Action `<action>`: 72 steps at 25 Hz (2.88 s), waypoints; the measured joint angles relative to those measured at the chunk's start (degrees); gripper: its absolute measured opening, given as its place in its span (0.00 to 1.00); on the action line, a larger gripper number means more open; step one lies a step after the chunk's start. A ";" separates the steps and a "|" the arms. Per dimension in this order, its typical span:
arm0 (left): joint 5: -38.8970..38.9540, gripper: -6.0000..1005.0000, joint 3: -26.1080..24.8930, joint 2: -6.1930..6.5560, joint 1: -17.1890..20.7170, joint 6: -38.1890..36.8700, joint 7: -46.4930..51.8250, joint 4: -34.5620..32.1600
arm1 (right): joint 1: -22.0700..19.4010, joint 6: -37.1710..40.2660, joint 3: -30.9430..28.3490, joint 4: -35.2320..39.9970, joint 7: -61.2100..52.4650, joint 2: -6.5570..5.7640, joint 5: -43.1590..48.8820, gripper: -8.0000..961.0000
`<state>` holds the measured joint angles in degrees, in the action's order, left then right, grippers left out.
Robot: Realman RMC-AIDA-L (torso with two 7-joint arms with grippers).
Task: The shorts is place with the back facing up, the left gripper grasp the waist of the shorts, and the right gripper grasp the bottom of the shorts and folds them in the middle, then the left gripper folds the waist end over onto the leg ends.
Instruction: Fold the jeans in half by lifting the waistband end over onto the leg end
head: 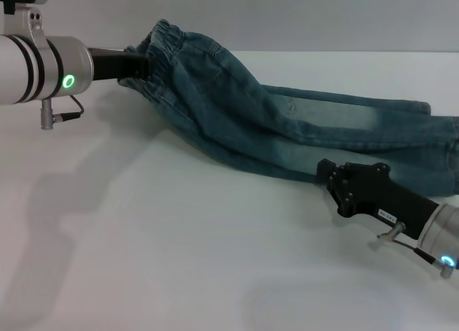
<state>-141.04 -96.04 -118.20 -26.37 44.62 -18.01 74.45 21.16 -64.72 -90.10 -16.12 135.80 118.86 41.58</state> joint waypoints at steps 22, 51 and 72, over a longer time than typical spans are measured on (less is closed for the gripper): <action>-3.45 0.04 3.12 0.10 4.25 5.04 4.29 11.78 | 3.17 4.80 -0.44 -0.49 -0.05 -0.25 -0.45 0.01; -2.82 0.04 6.15 0.23 8.13 7.15 4.25 24.27 | 7.54 18.57 -0.66 -0.76 -0.38 0.05 -0.47 0.01; -2.84 0.04 6.92 0.25 9.26 8.23 3.69 26.14 | 6.51 16.07 -1.12 -5.55 2.34 0.62 -0.71 0.01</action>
<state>-143.88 -89.12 -117.95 -17.11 52.85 -14.33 100.59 27.67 -48.66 -91.22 -21.67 138.14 119.47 40.86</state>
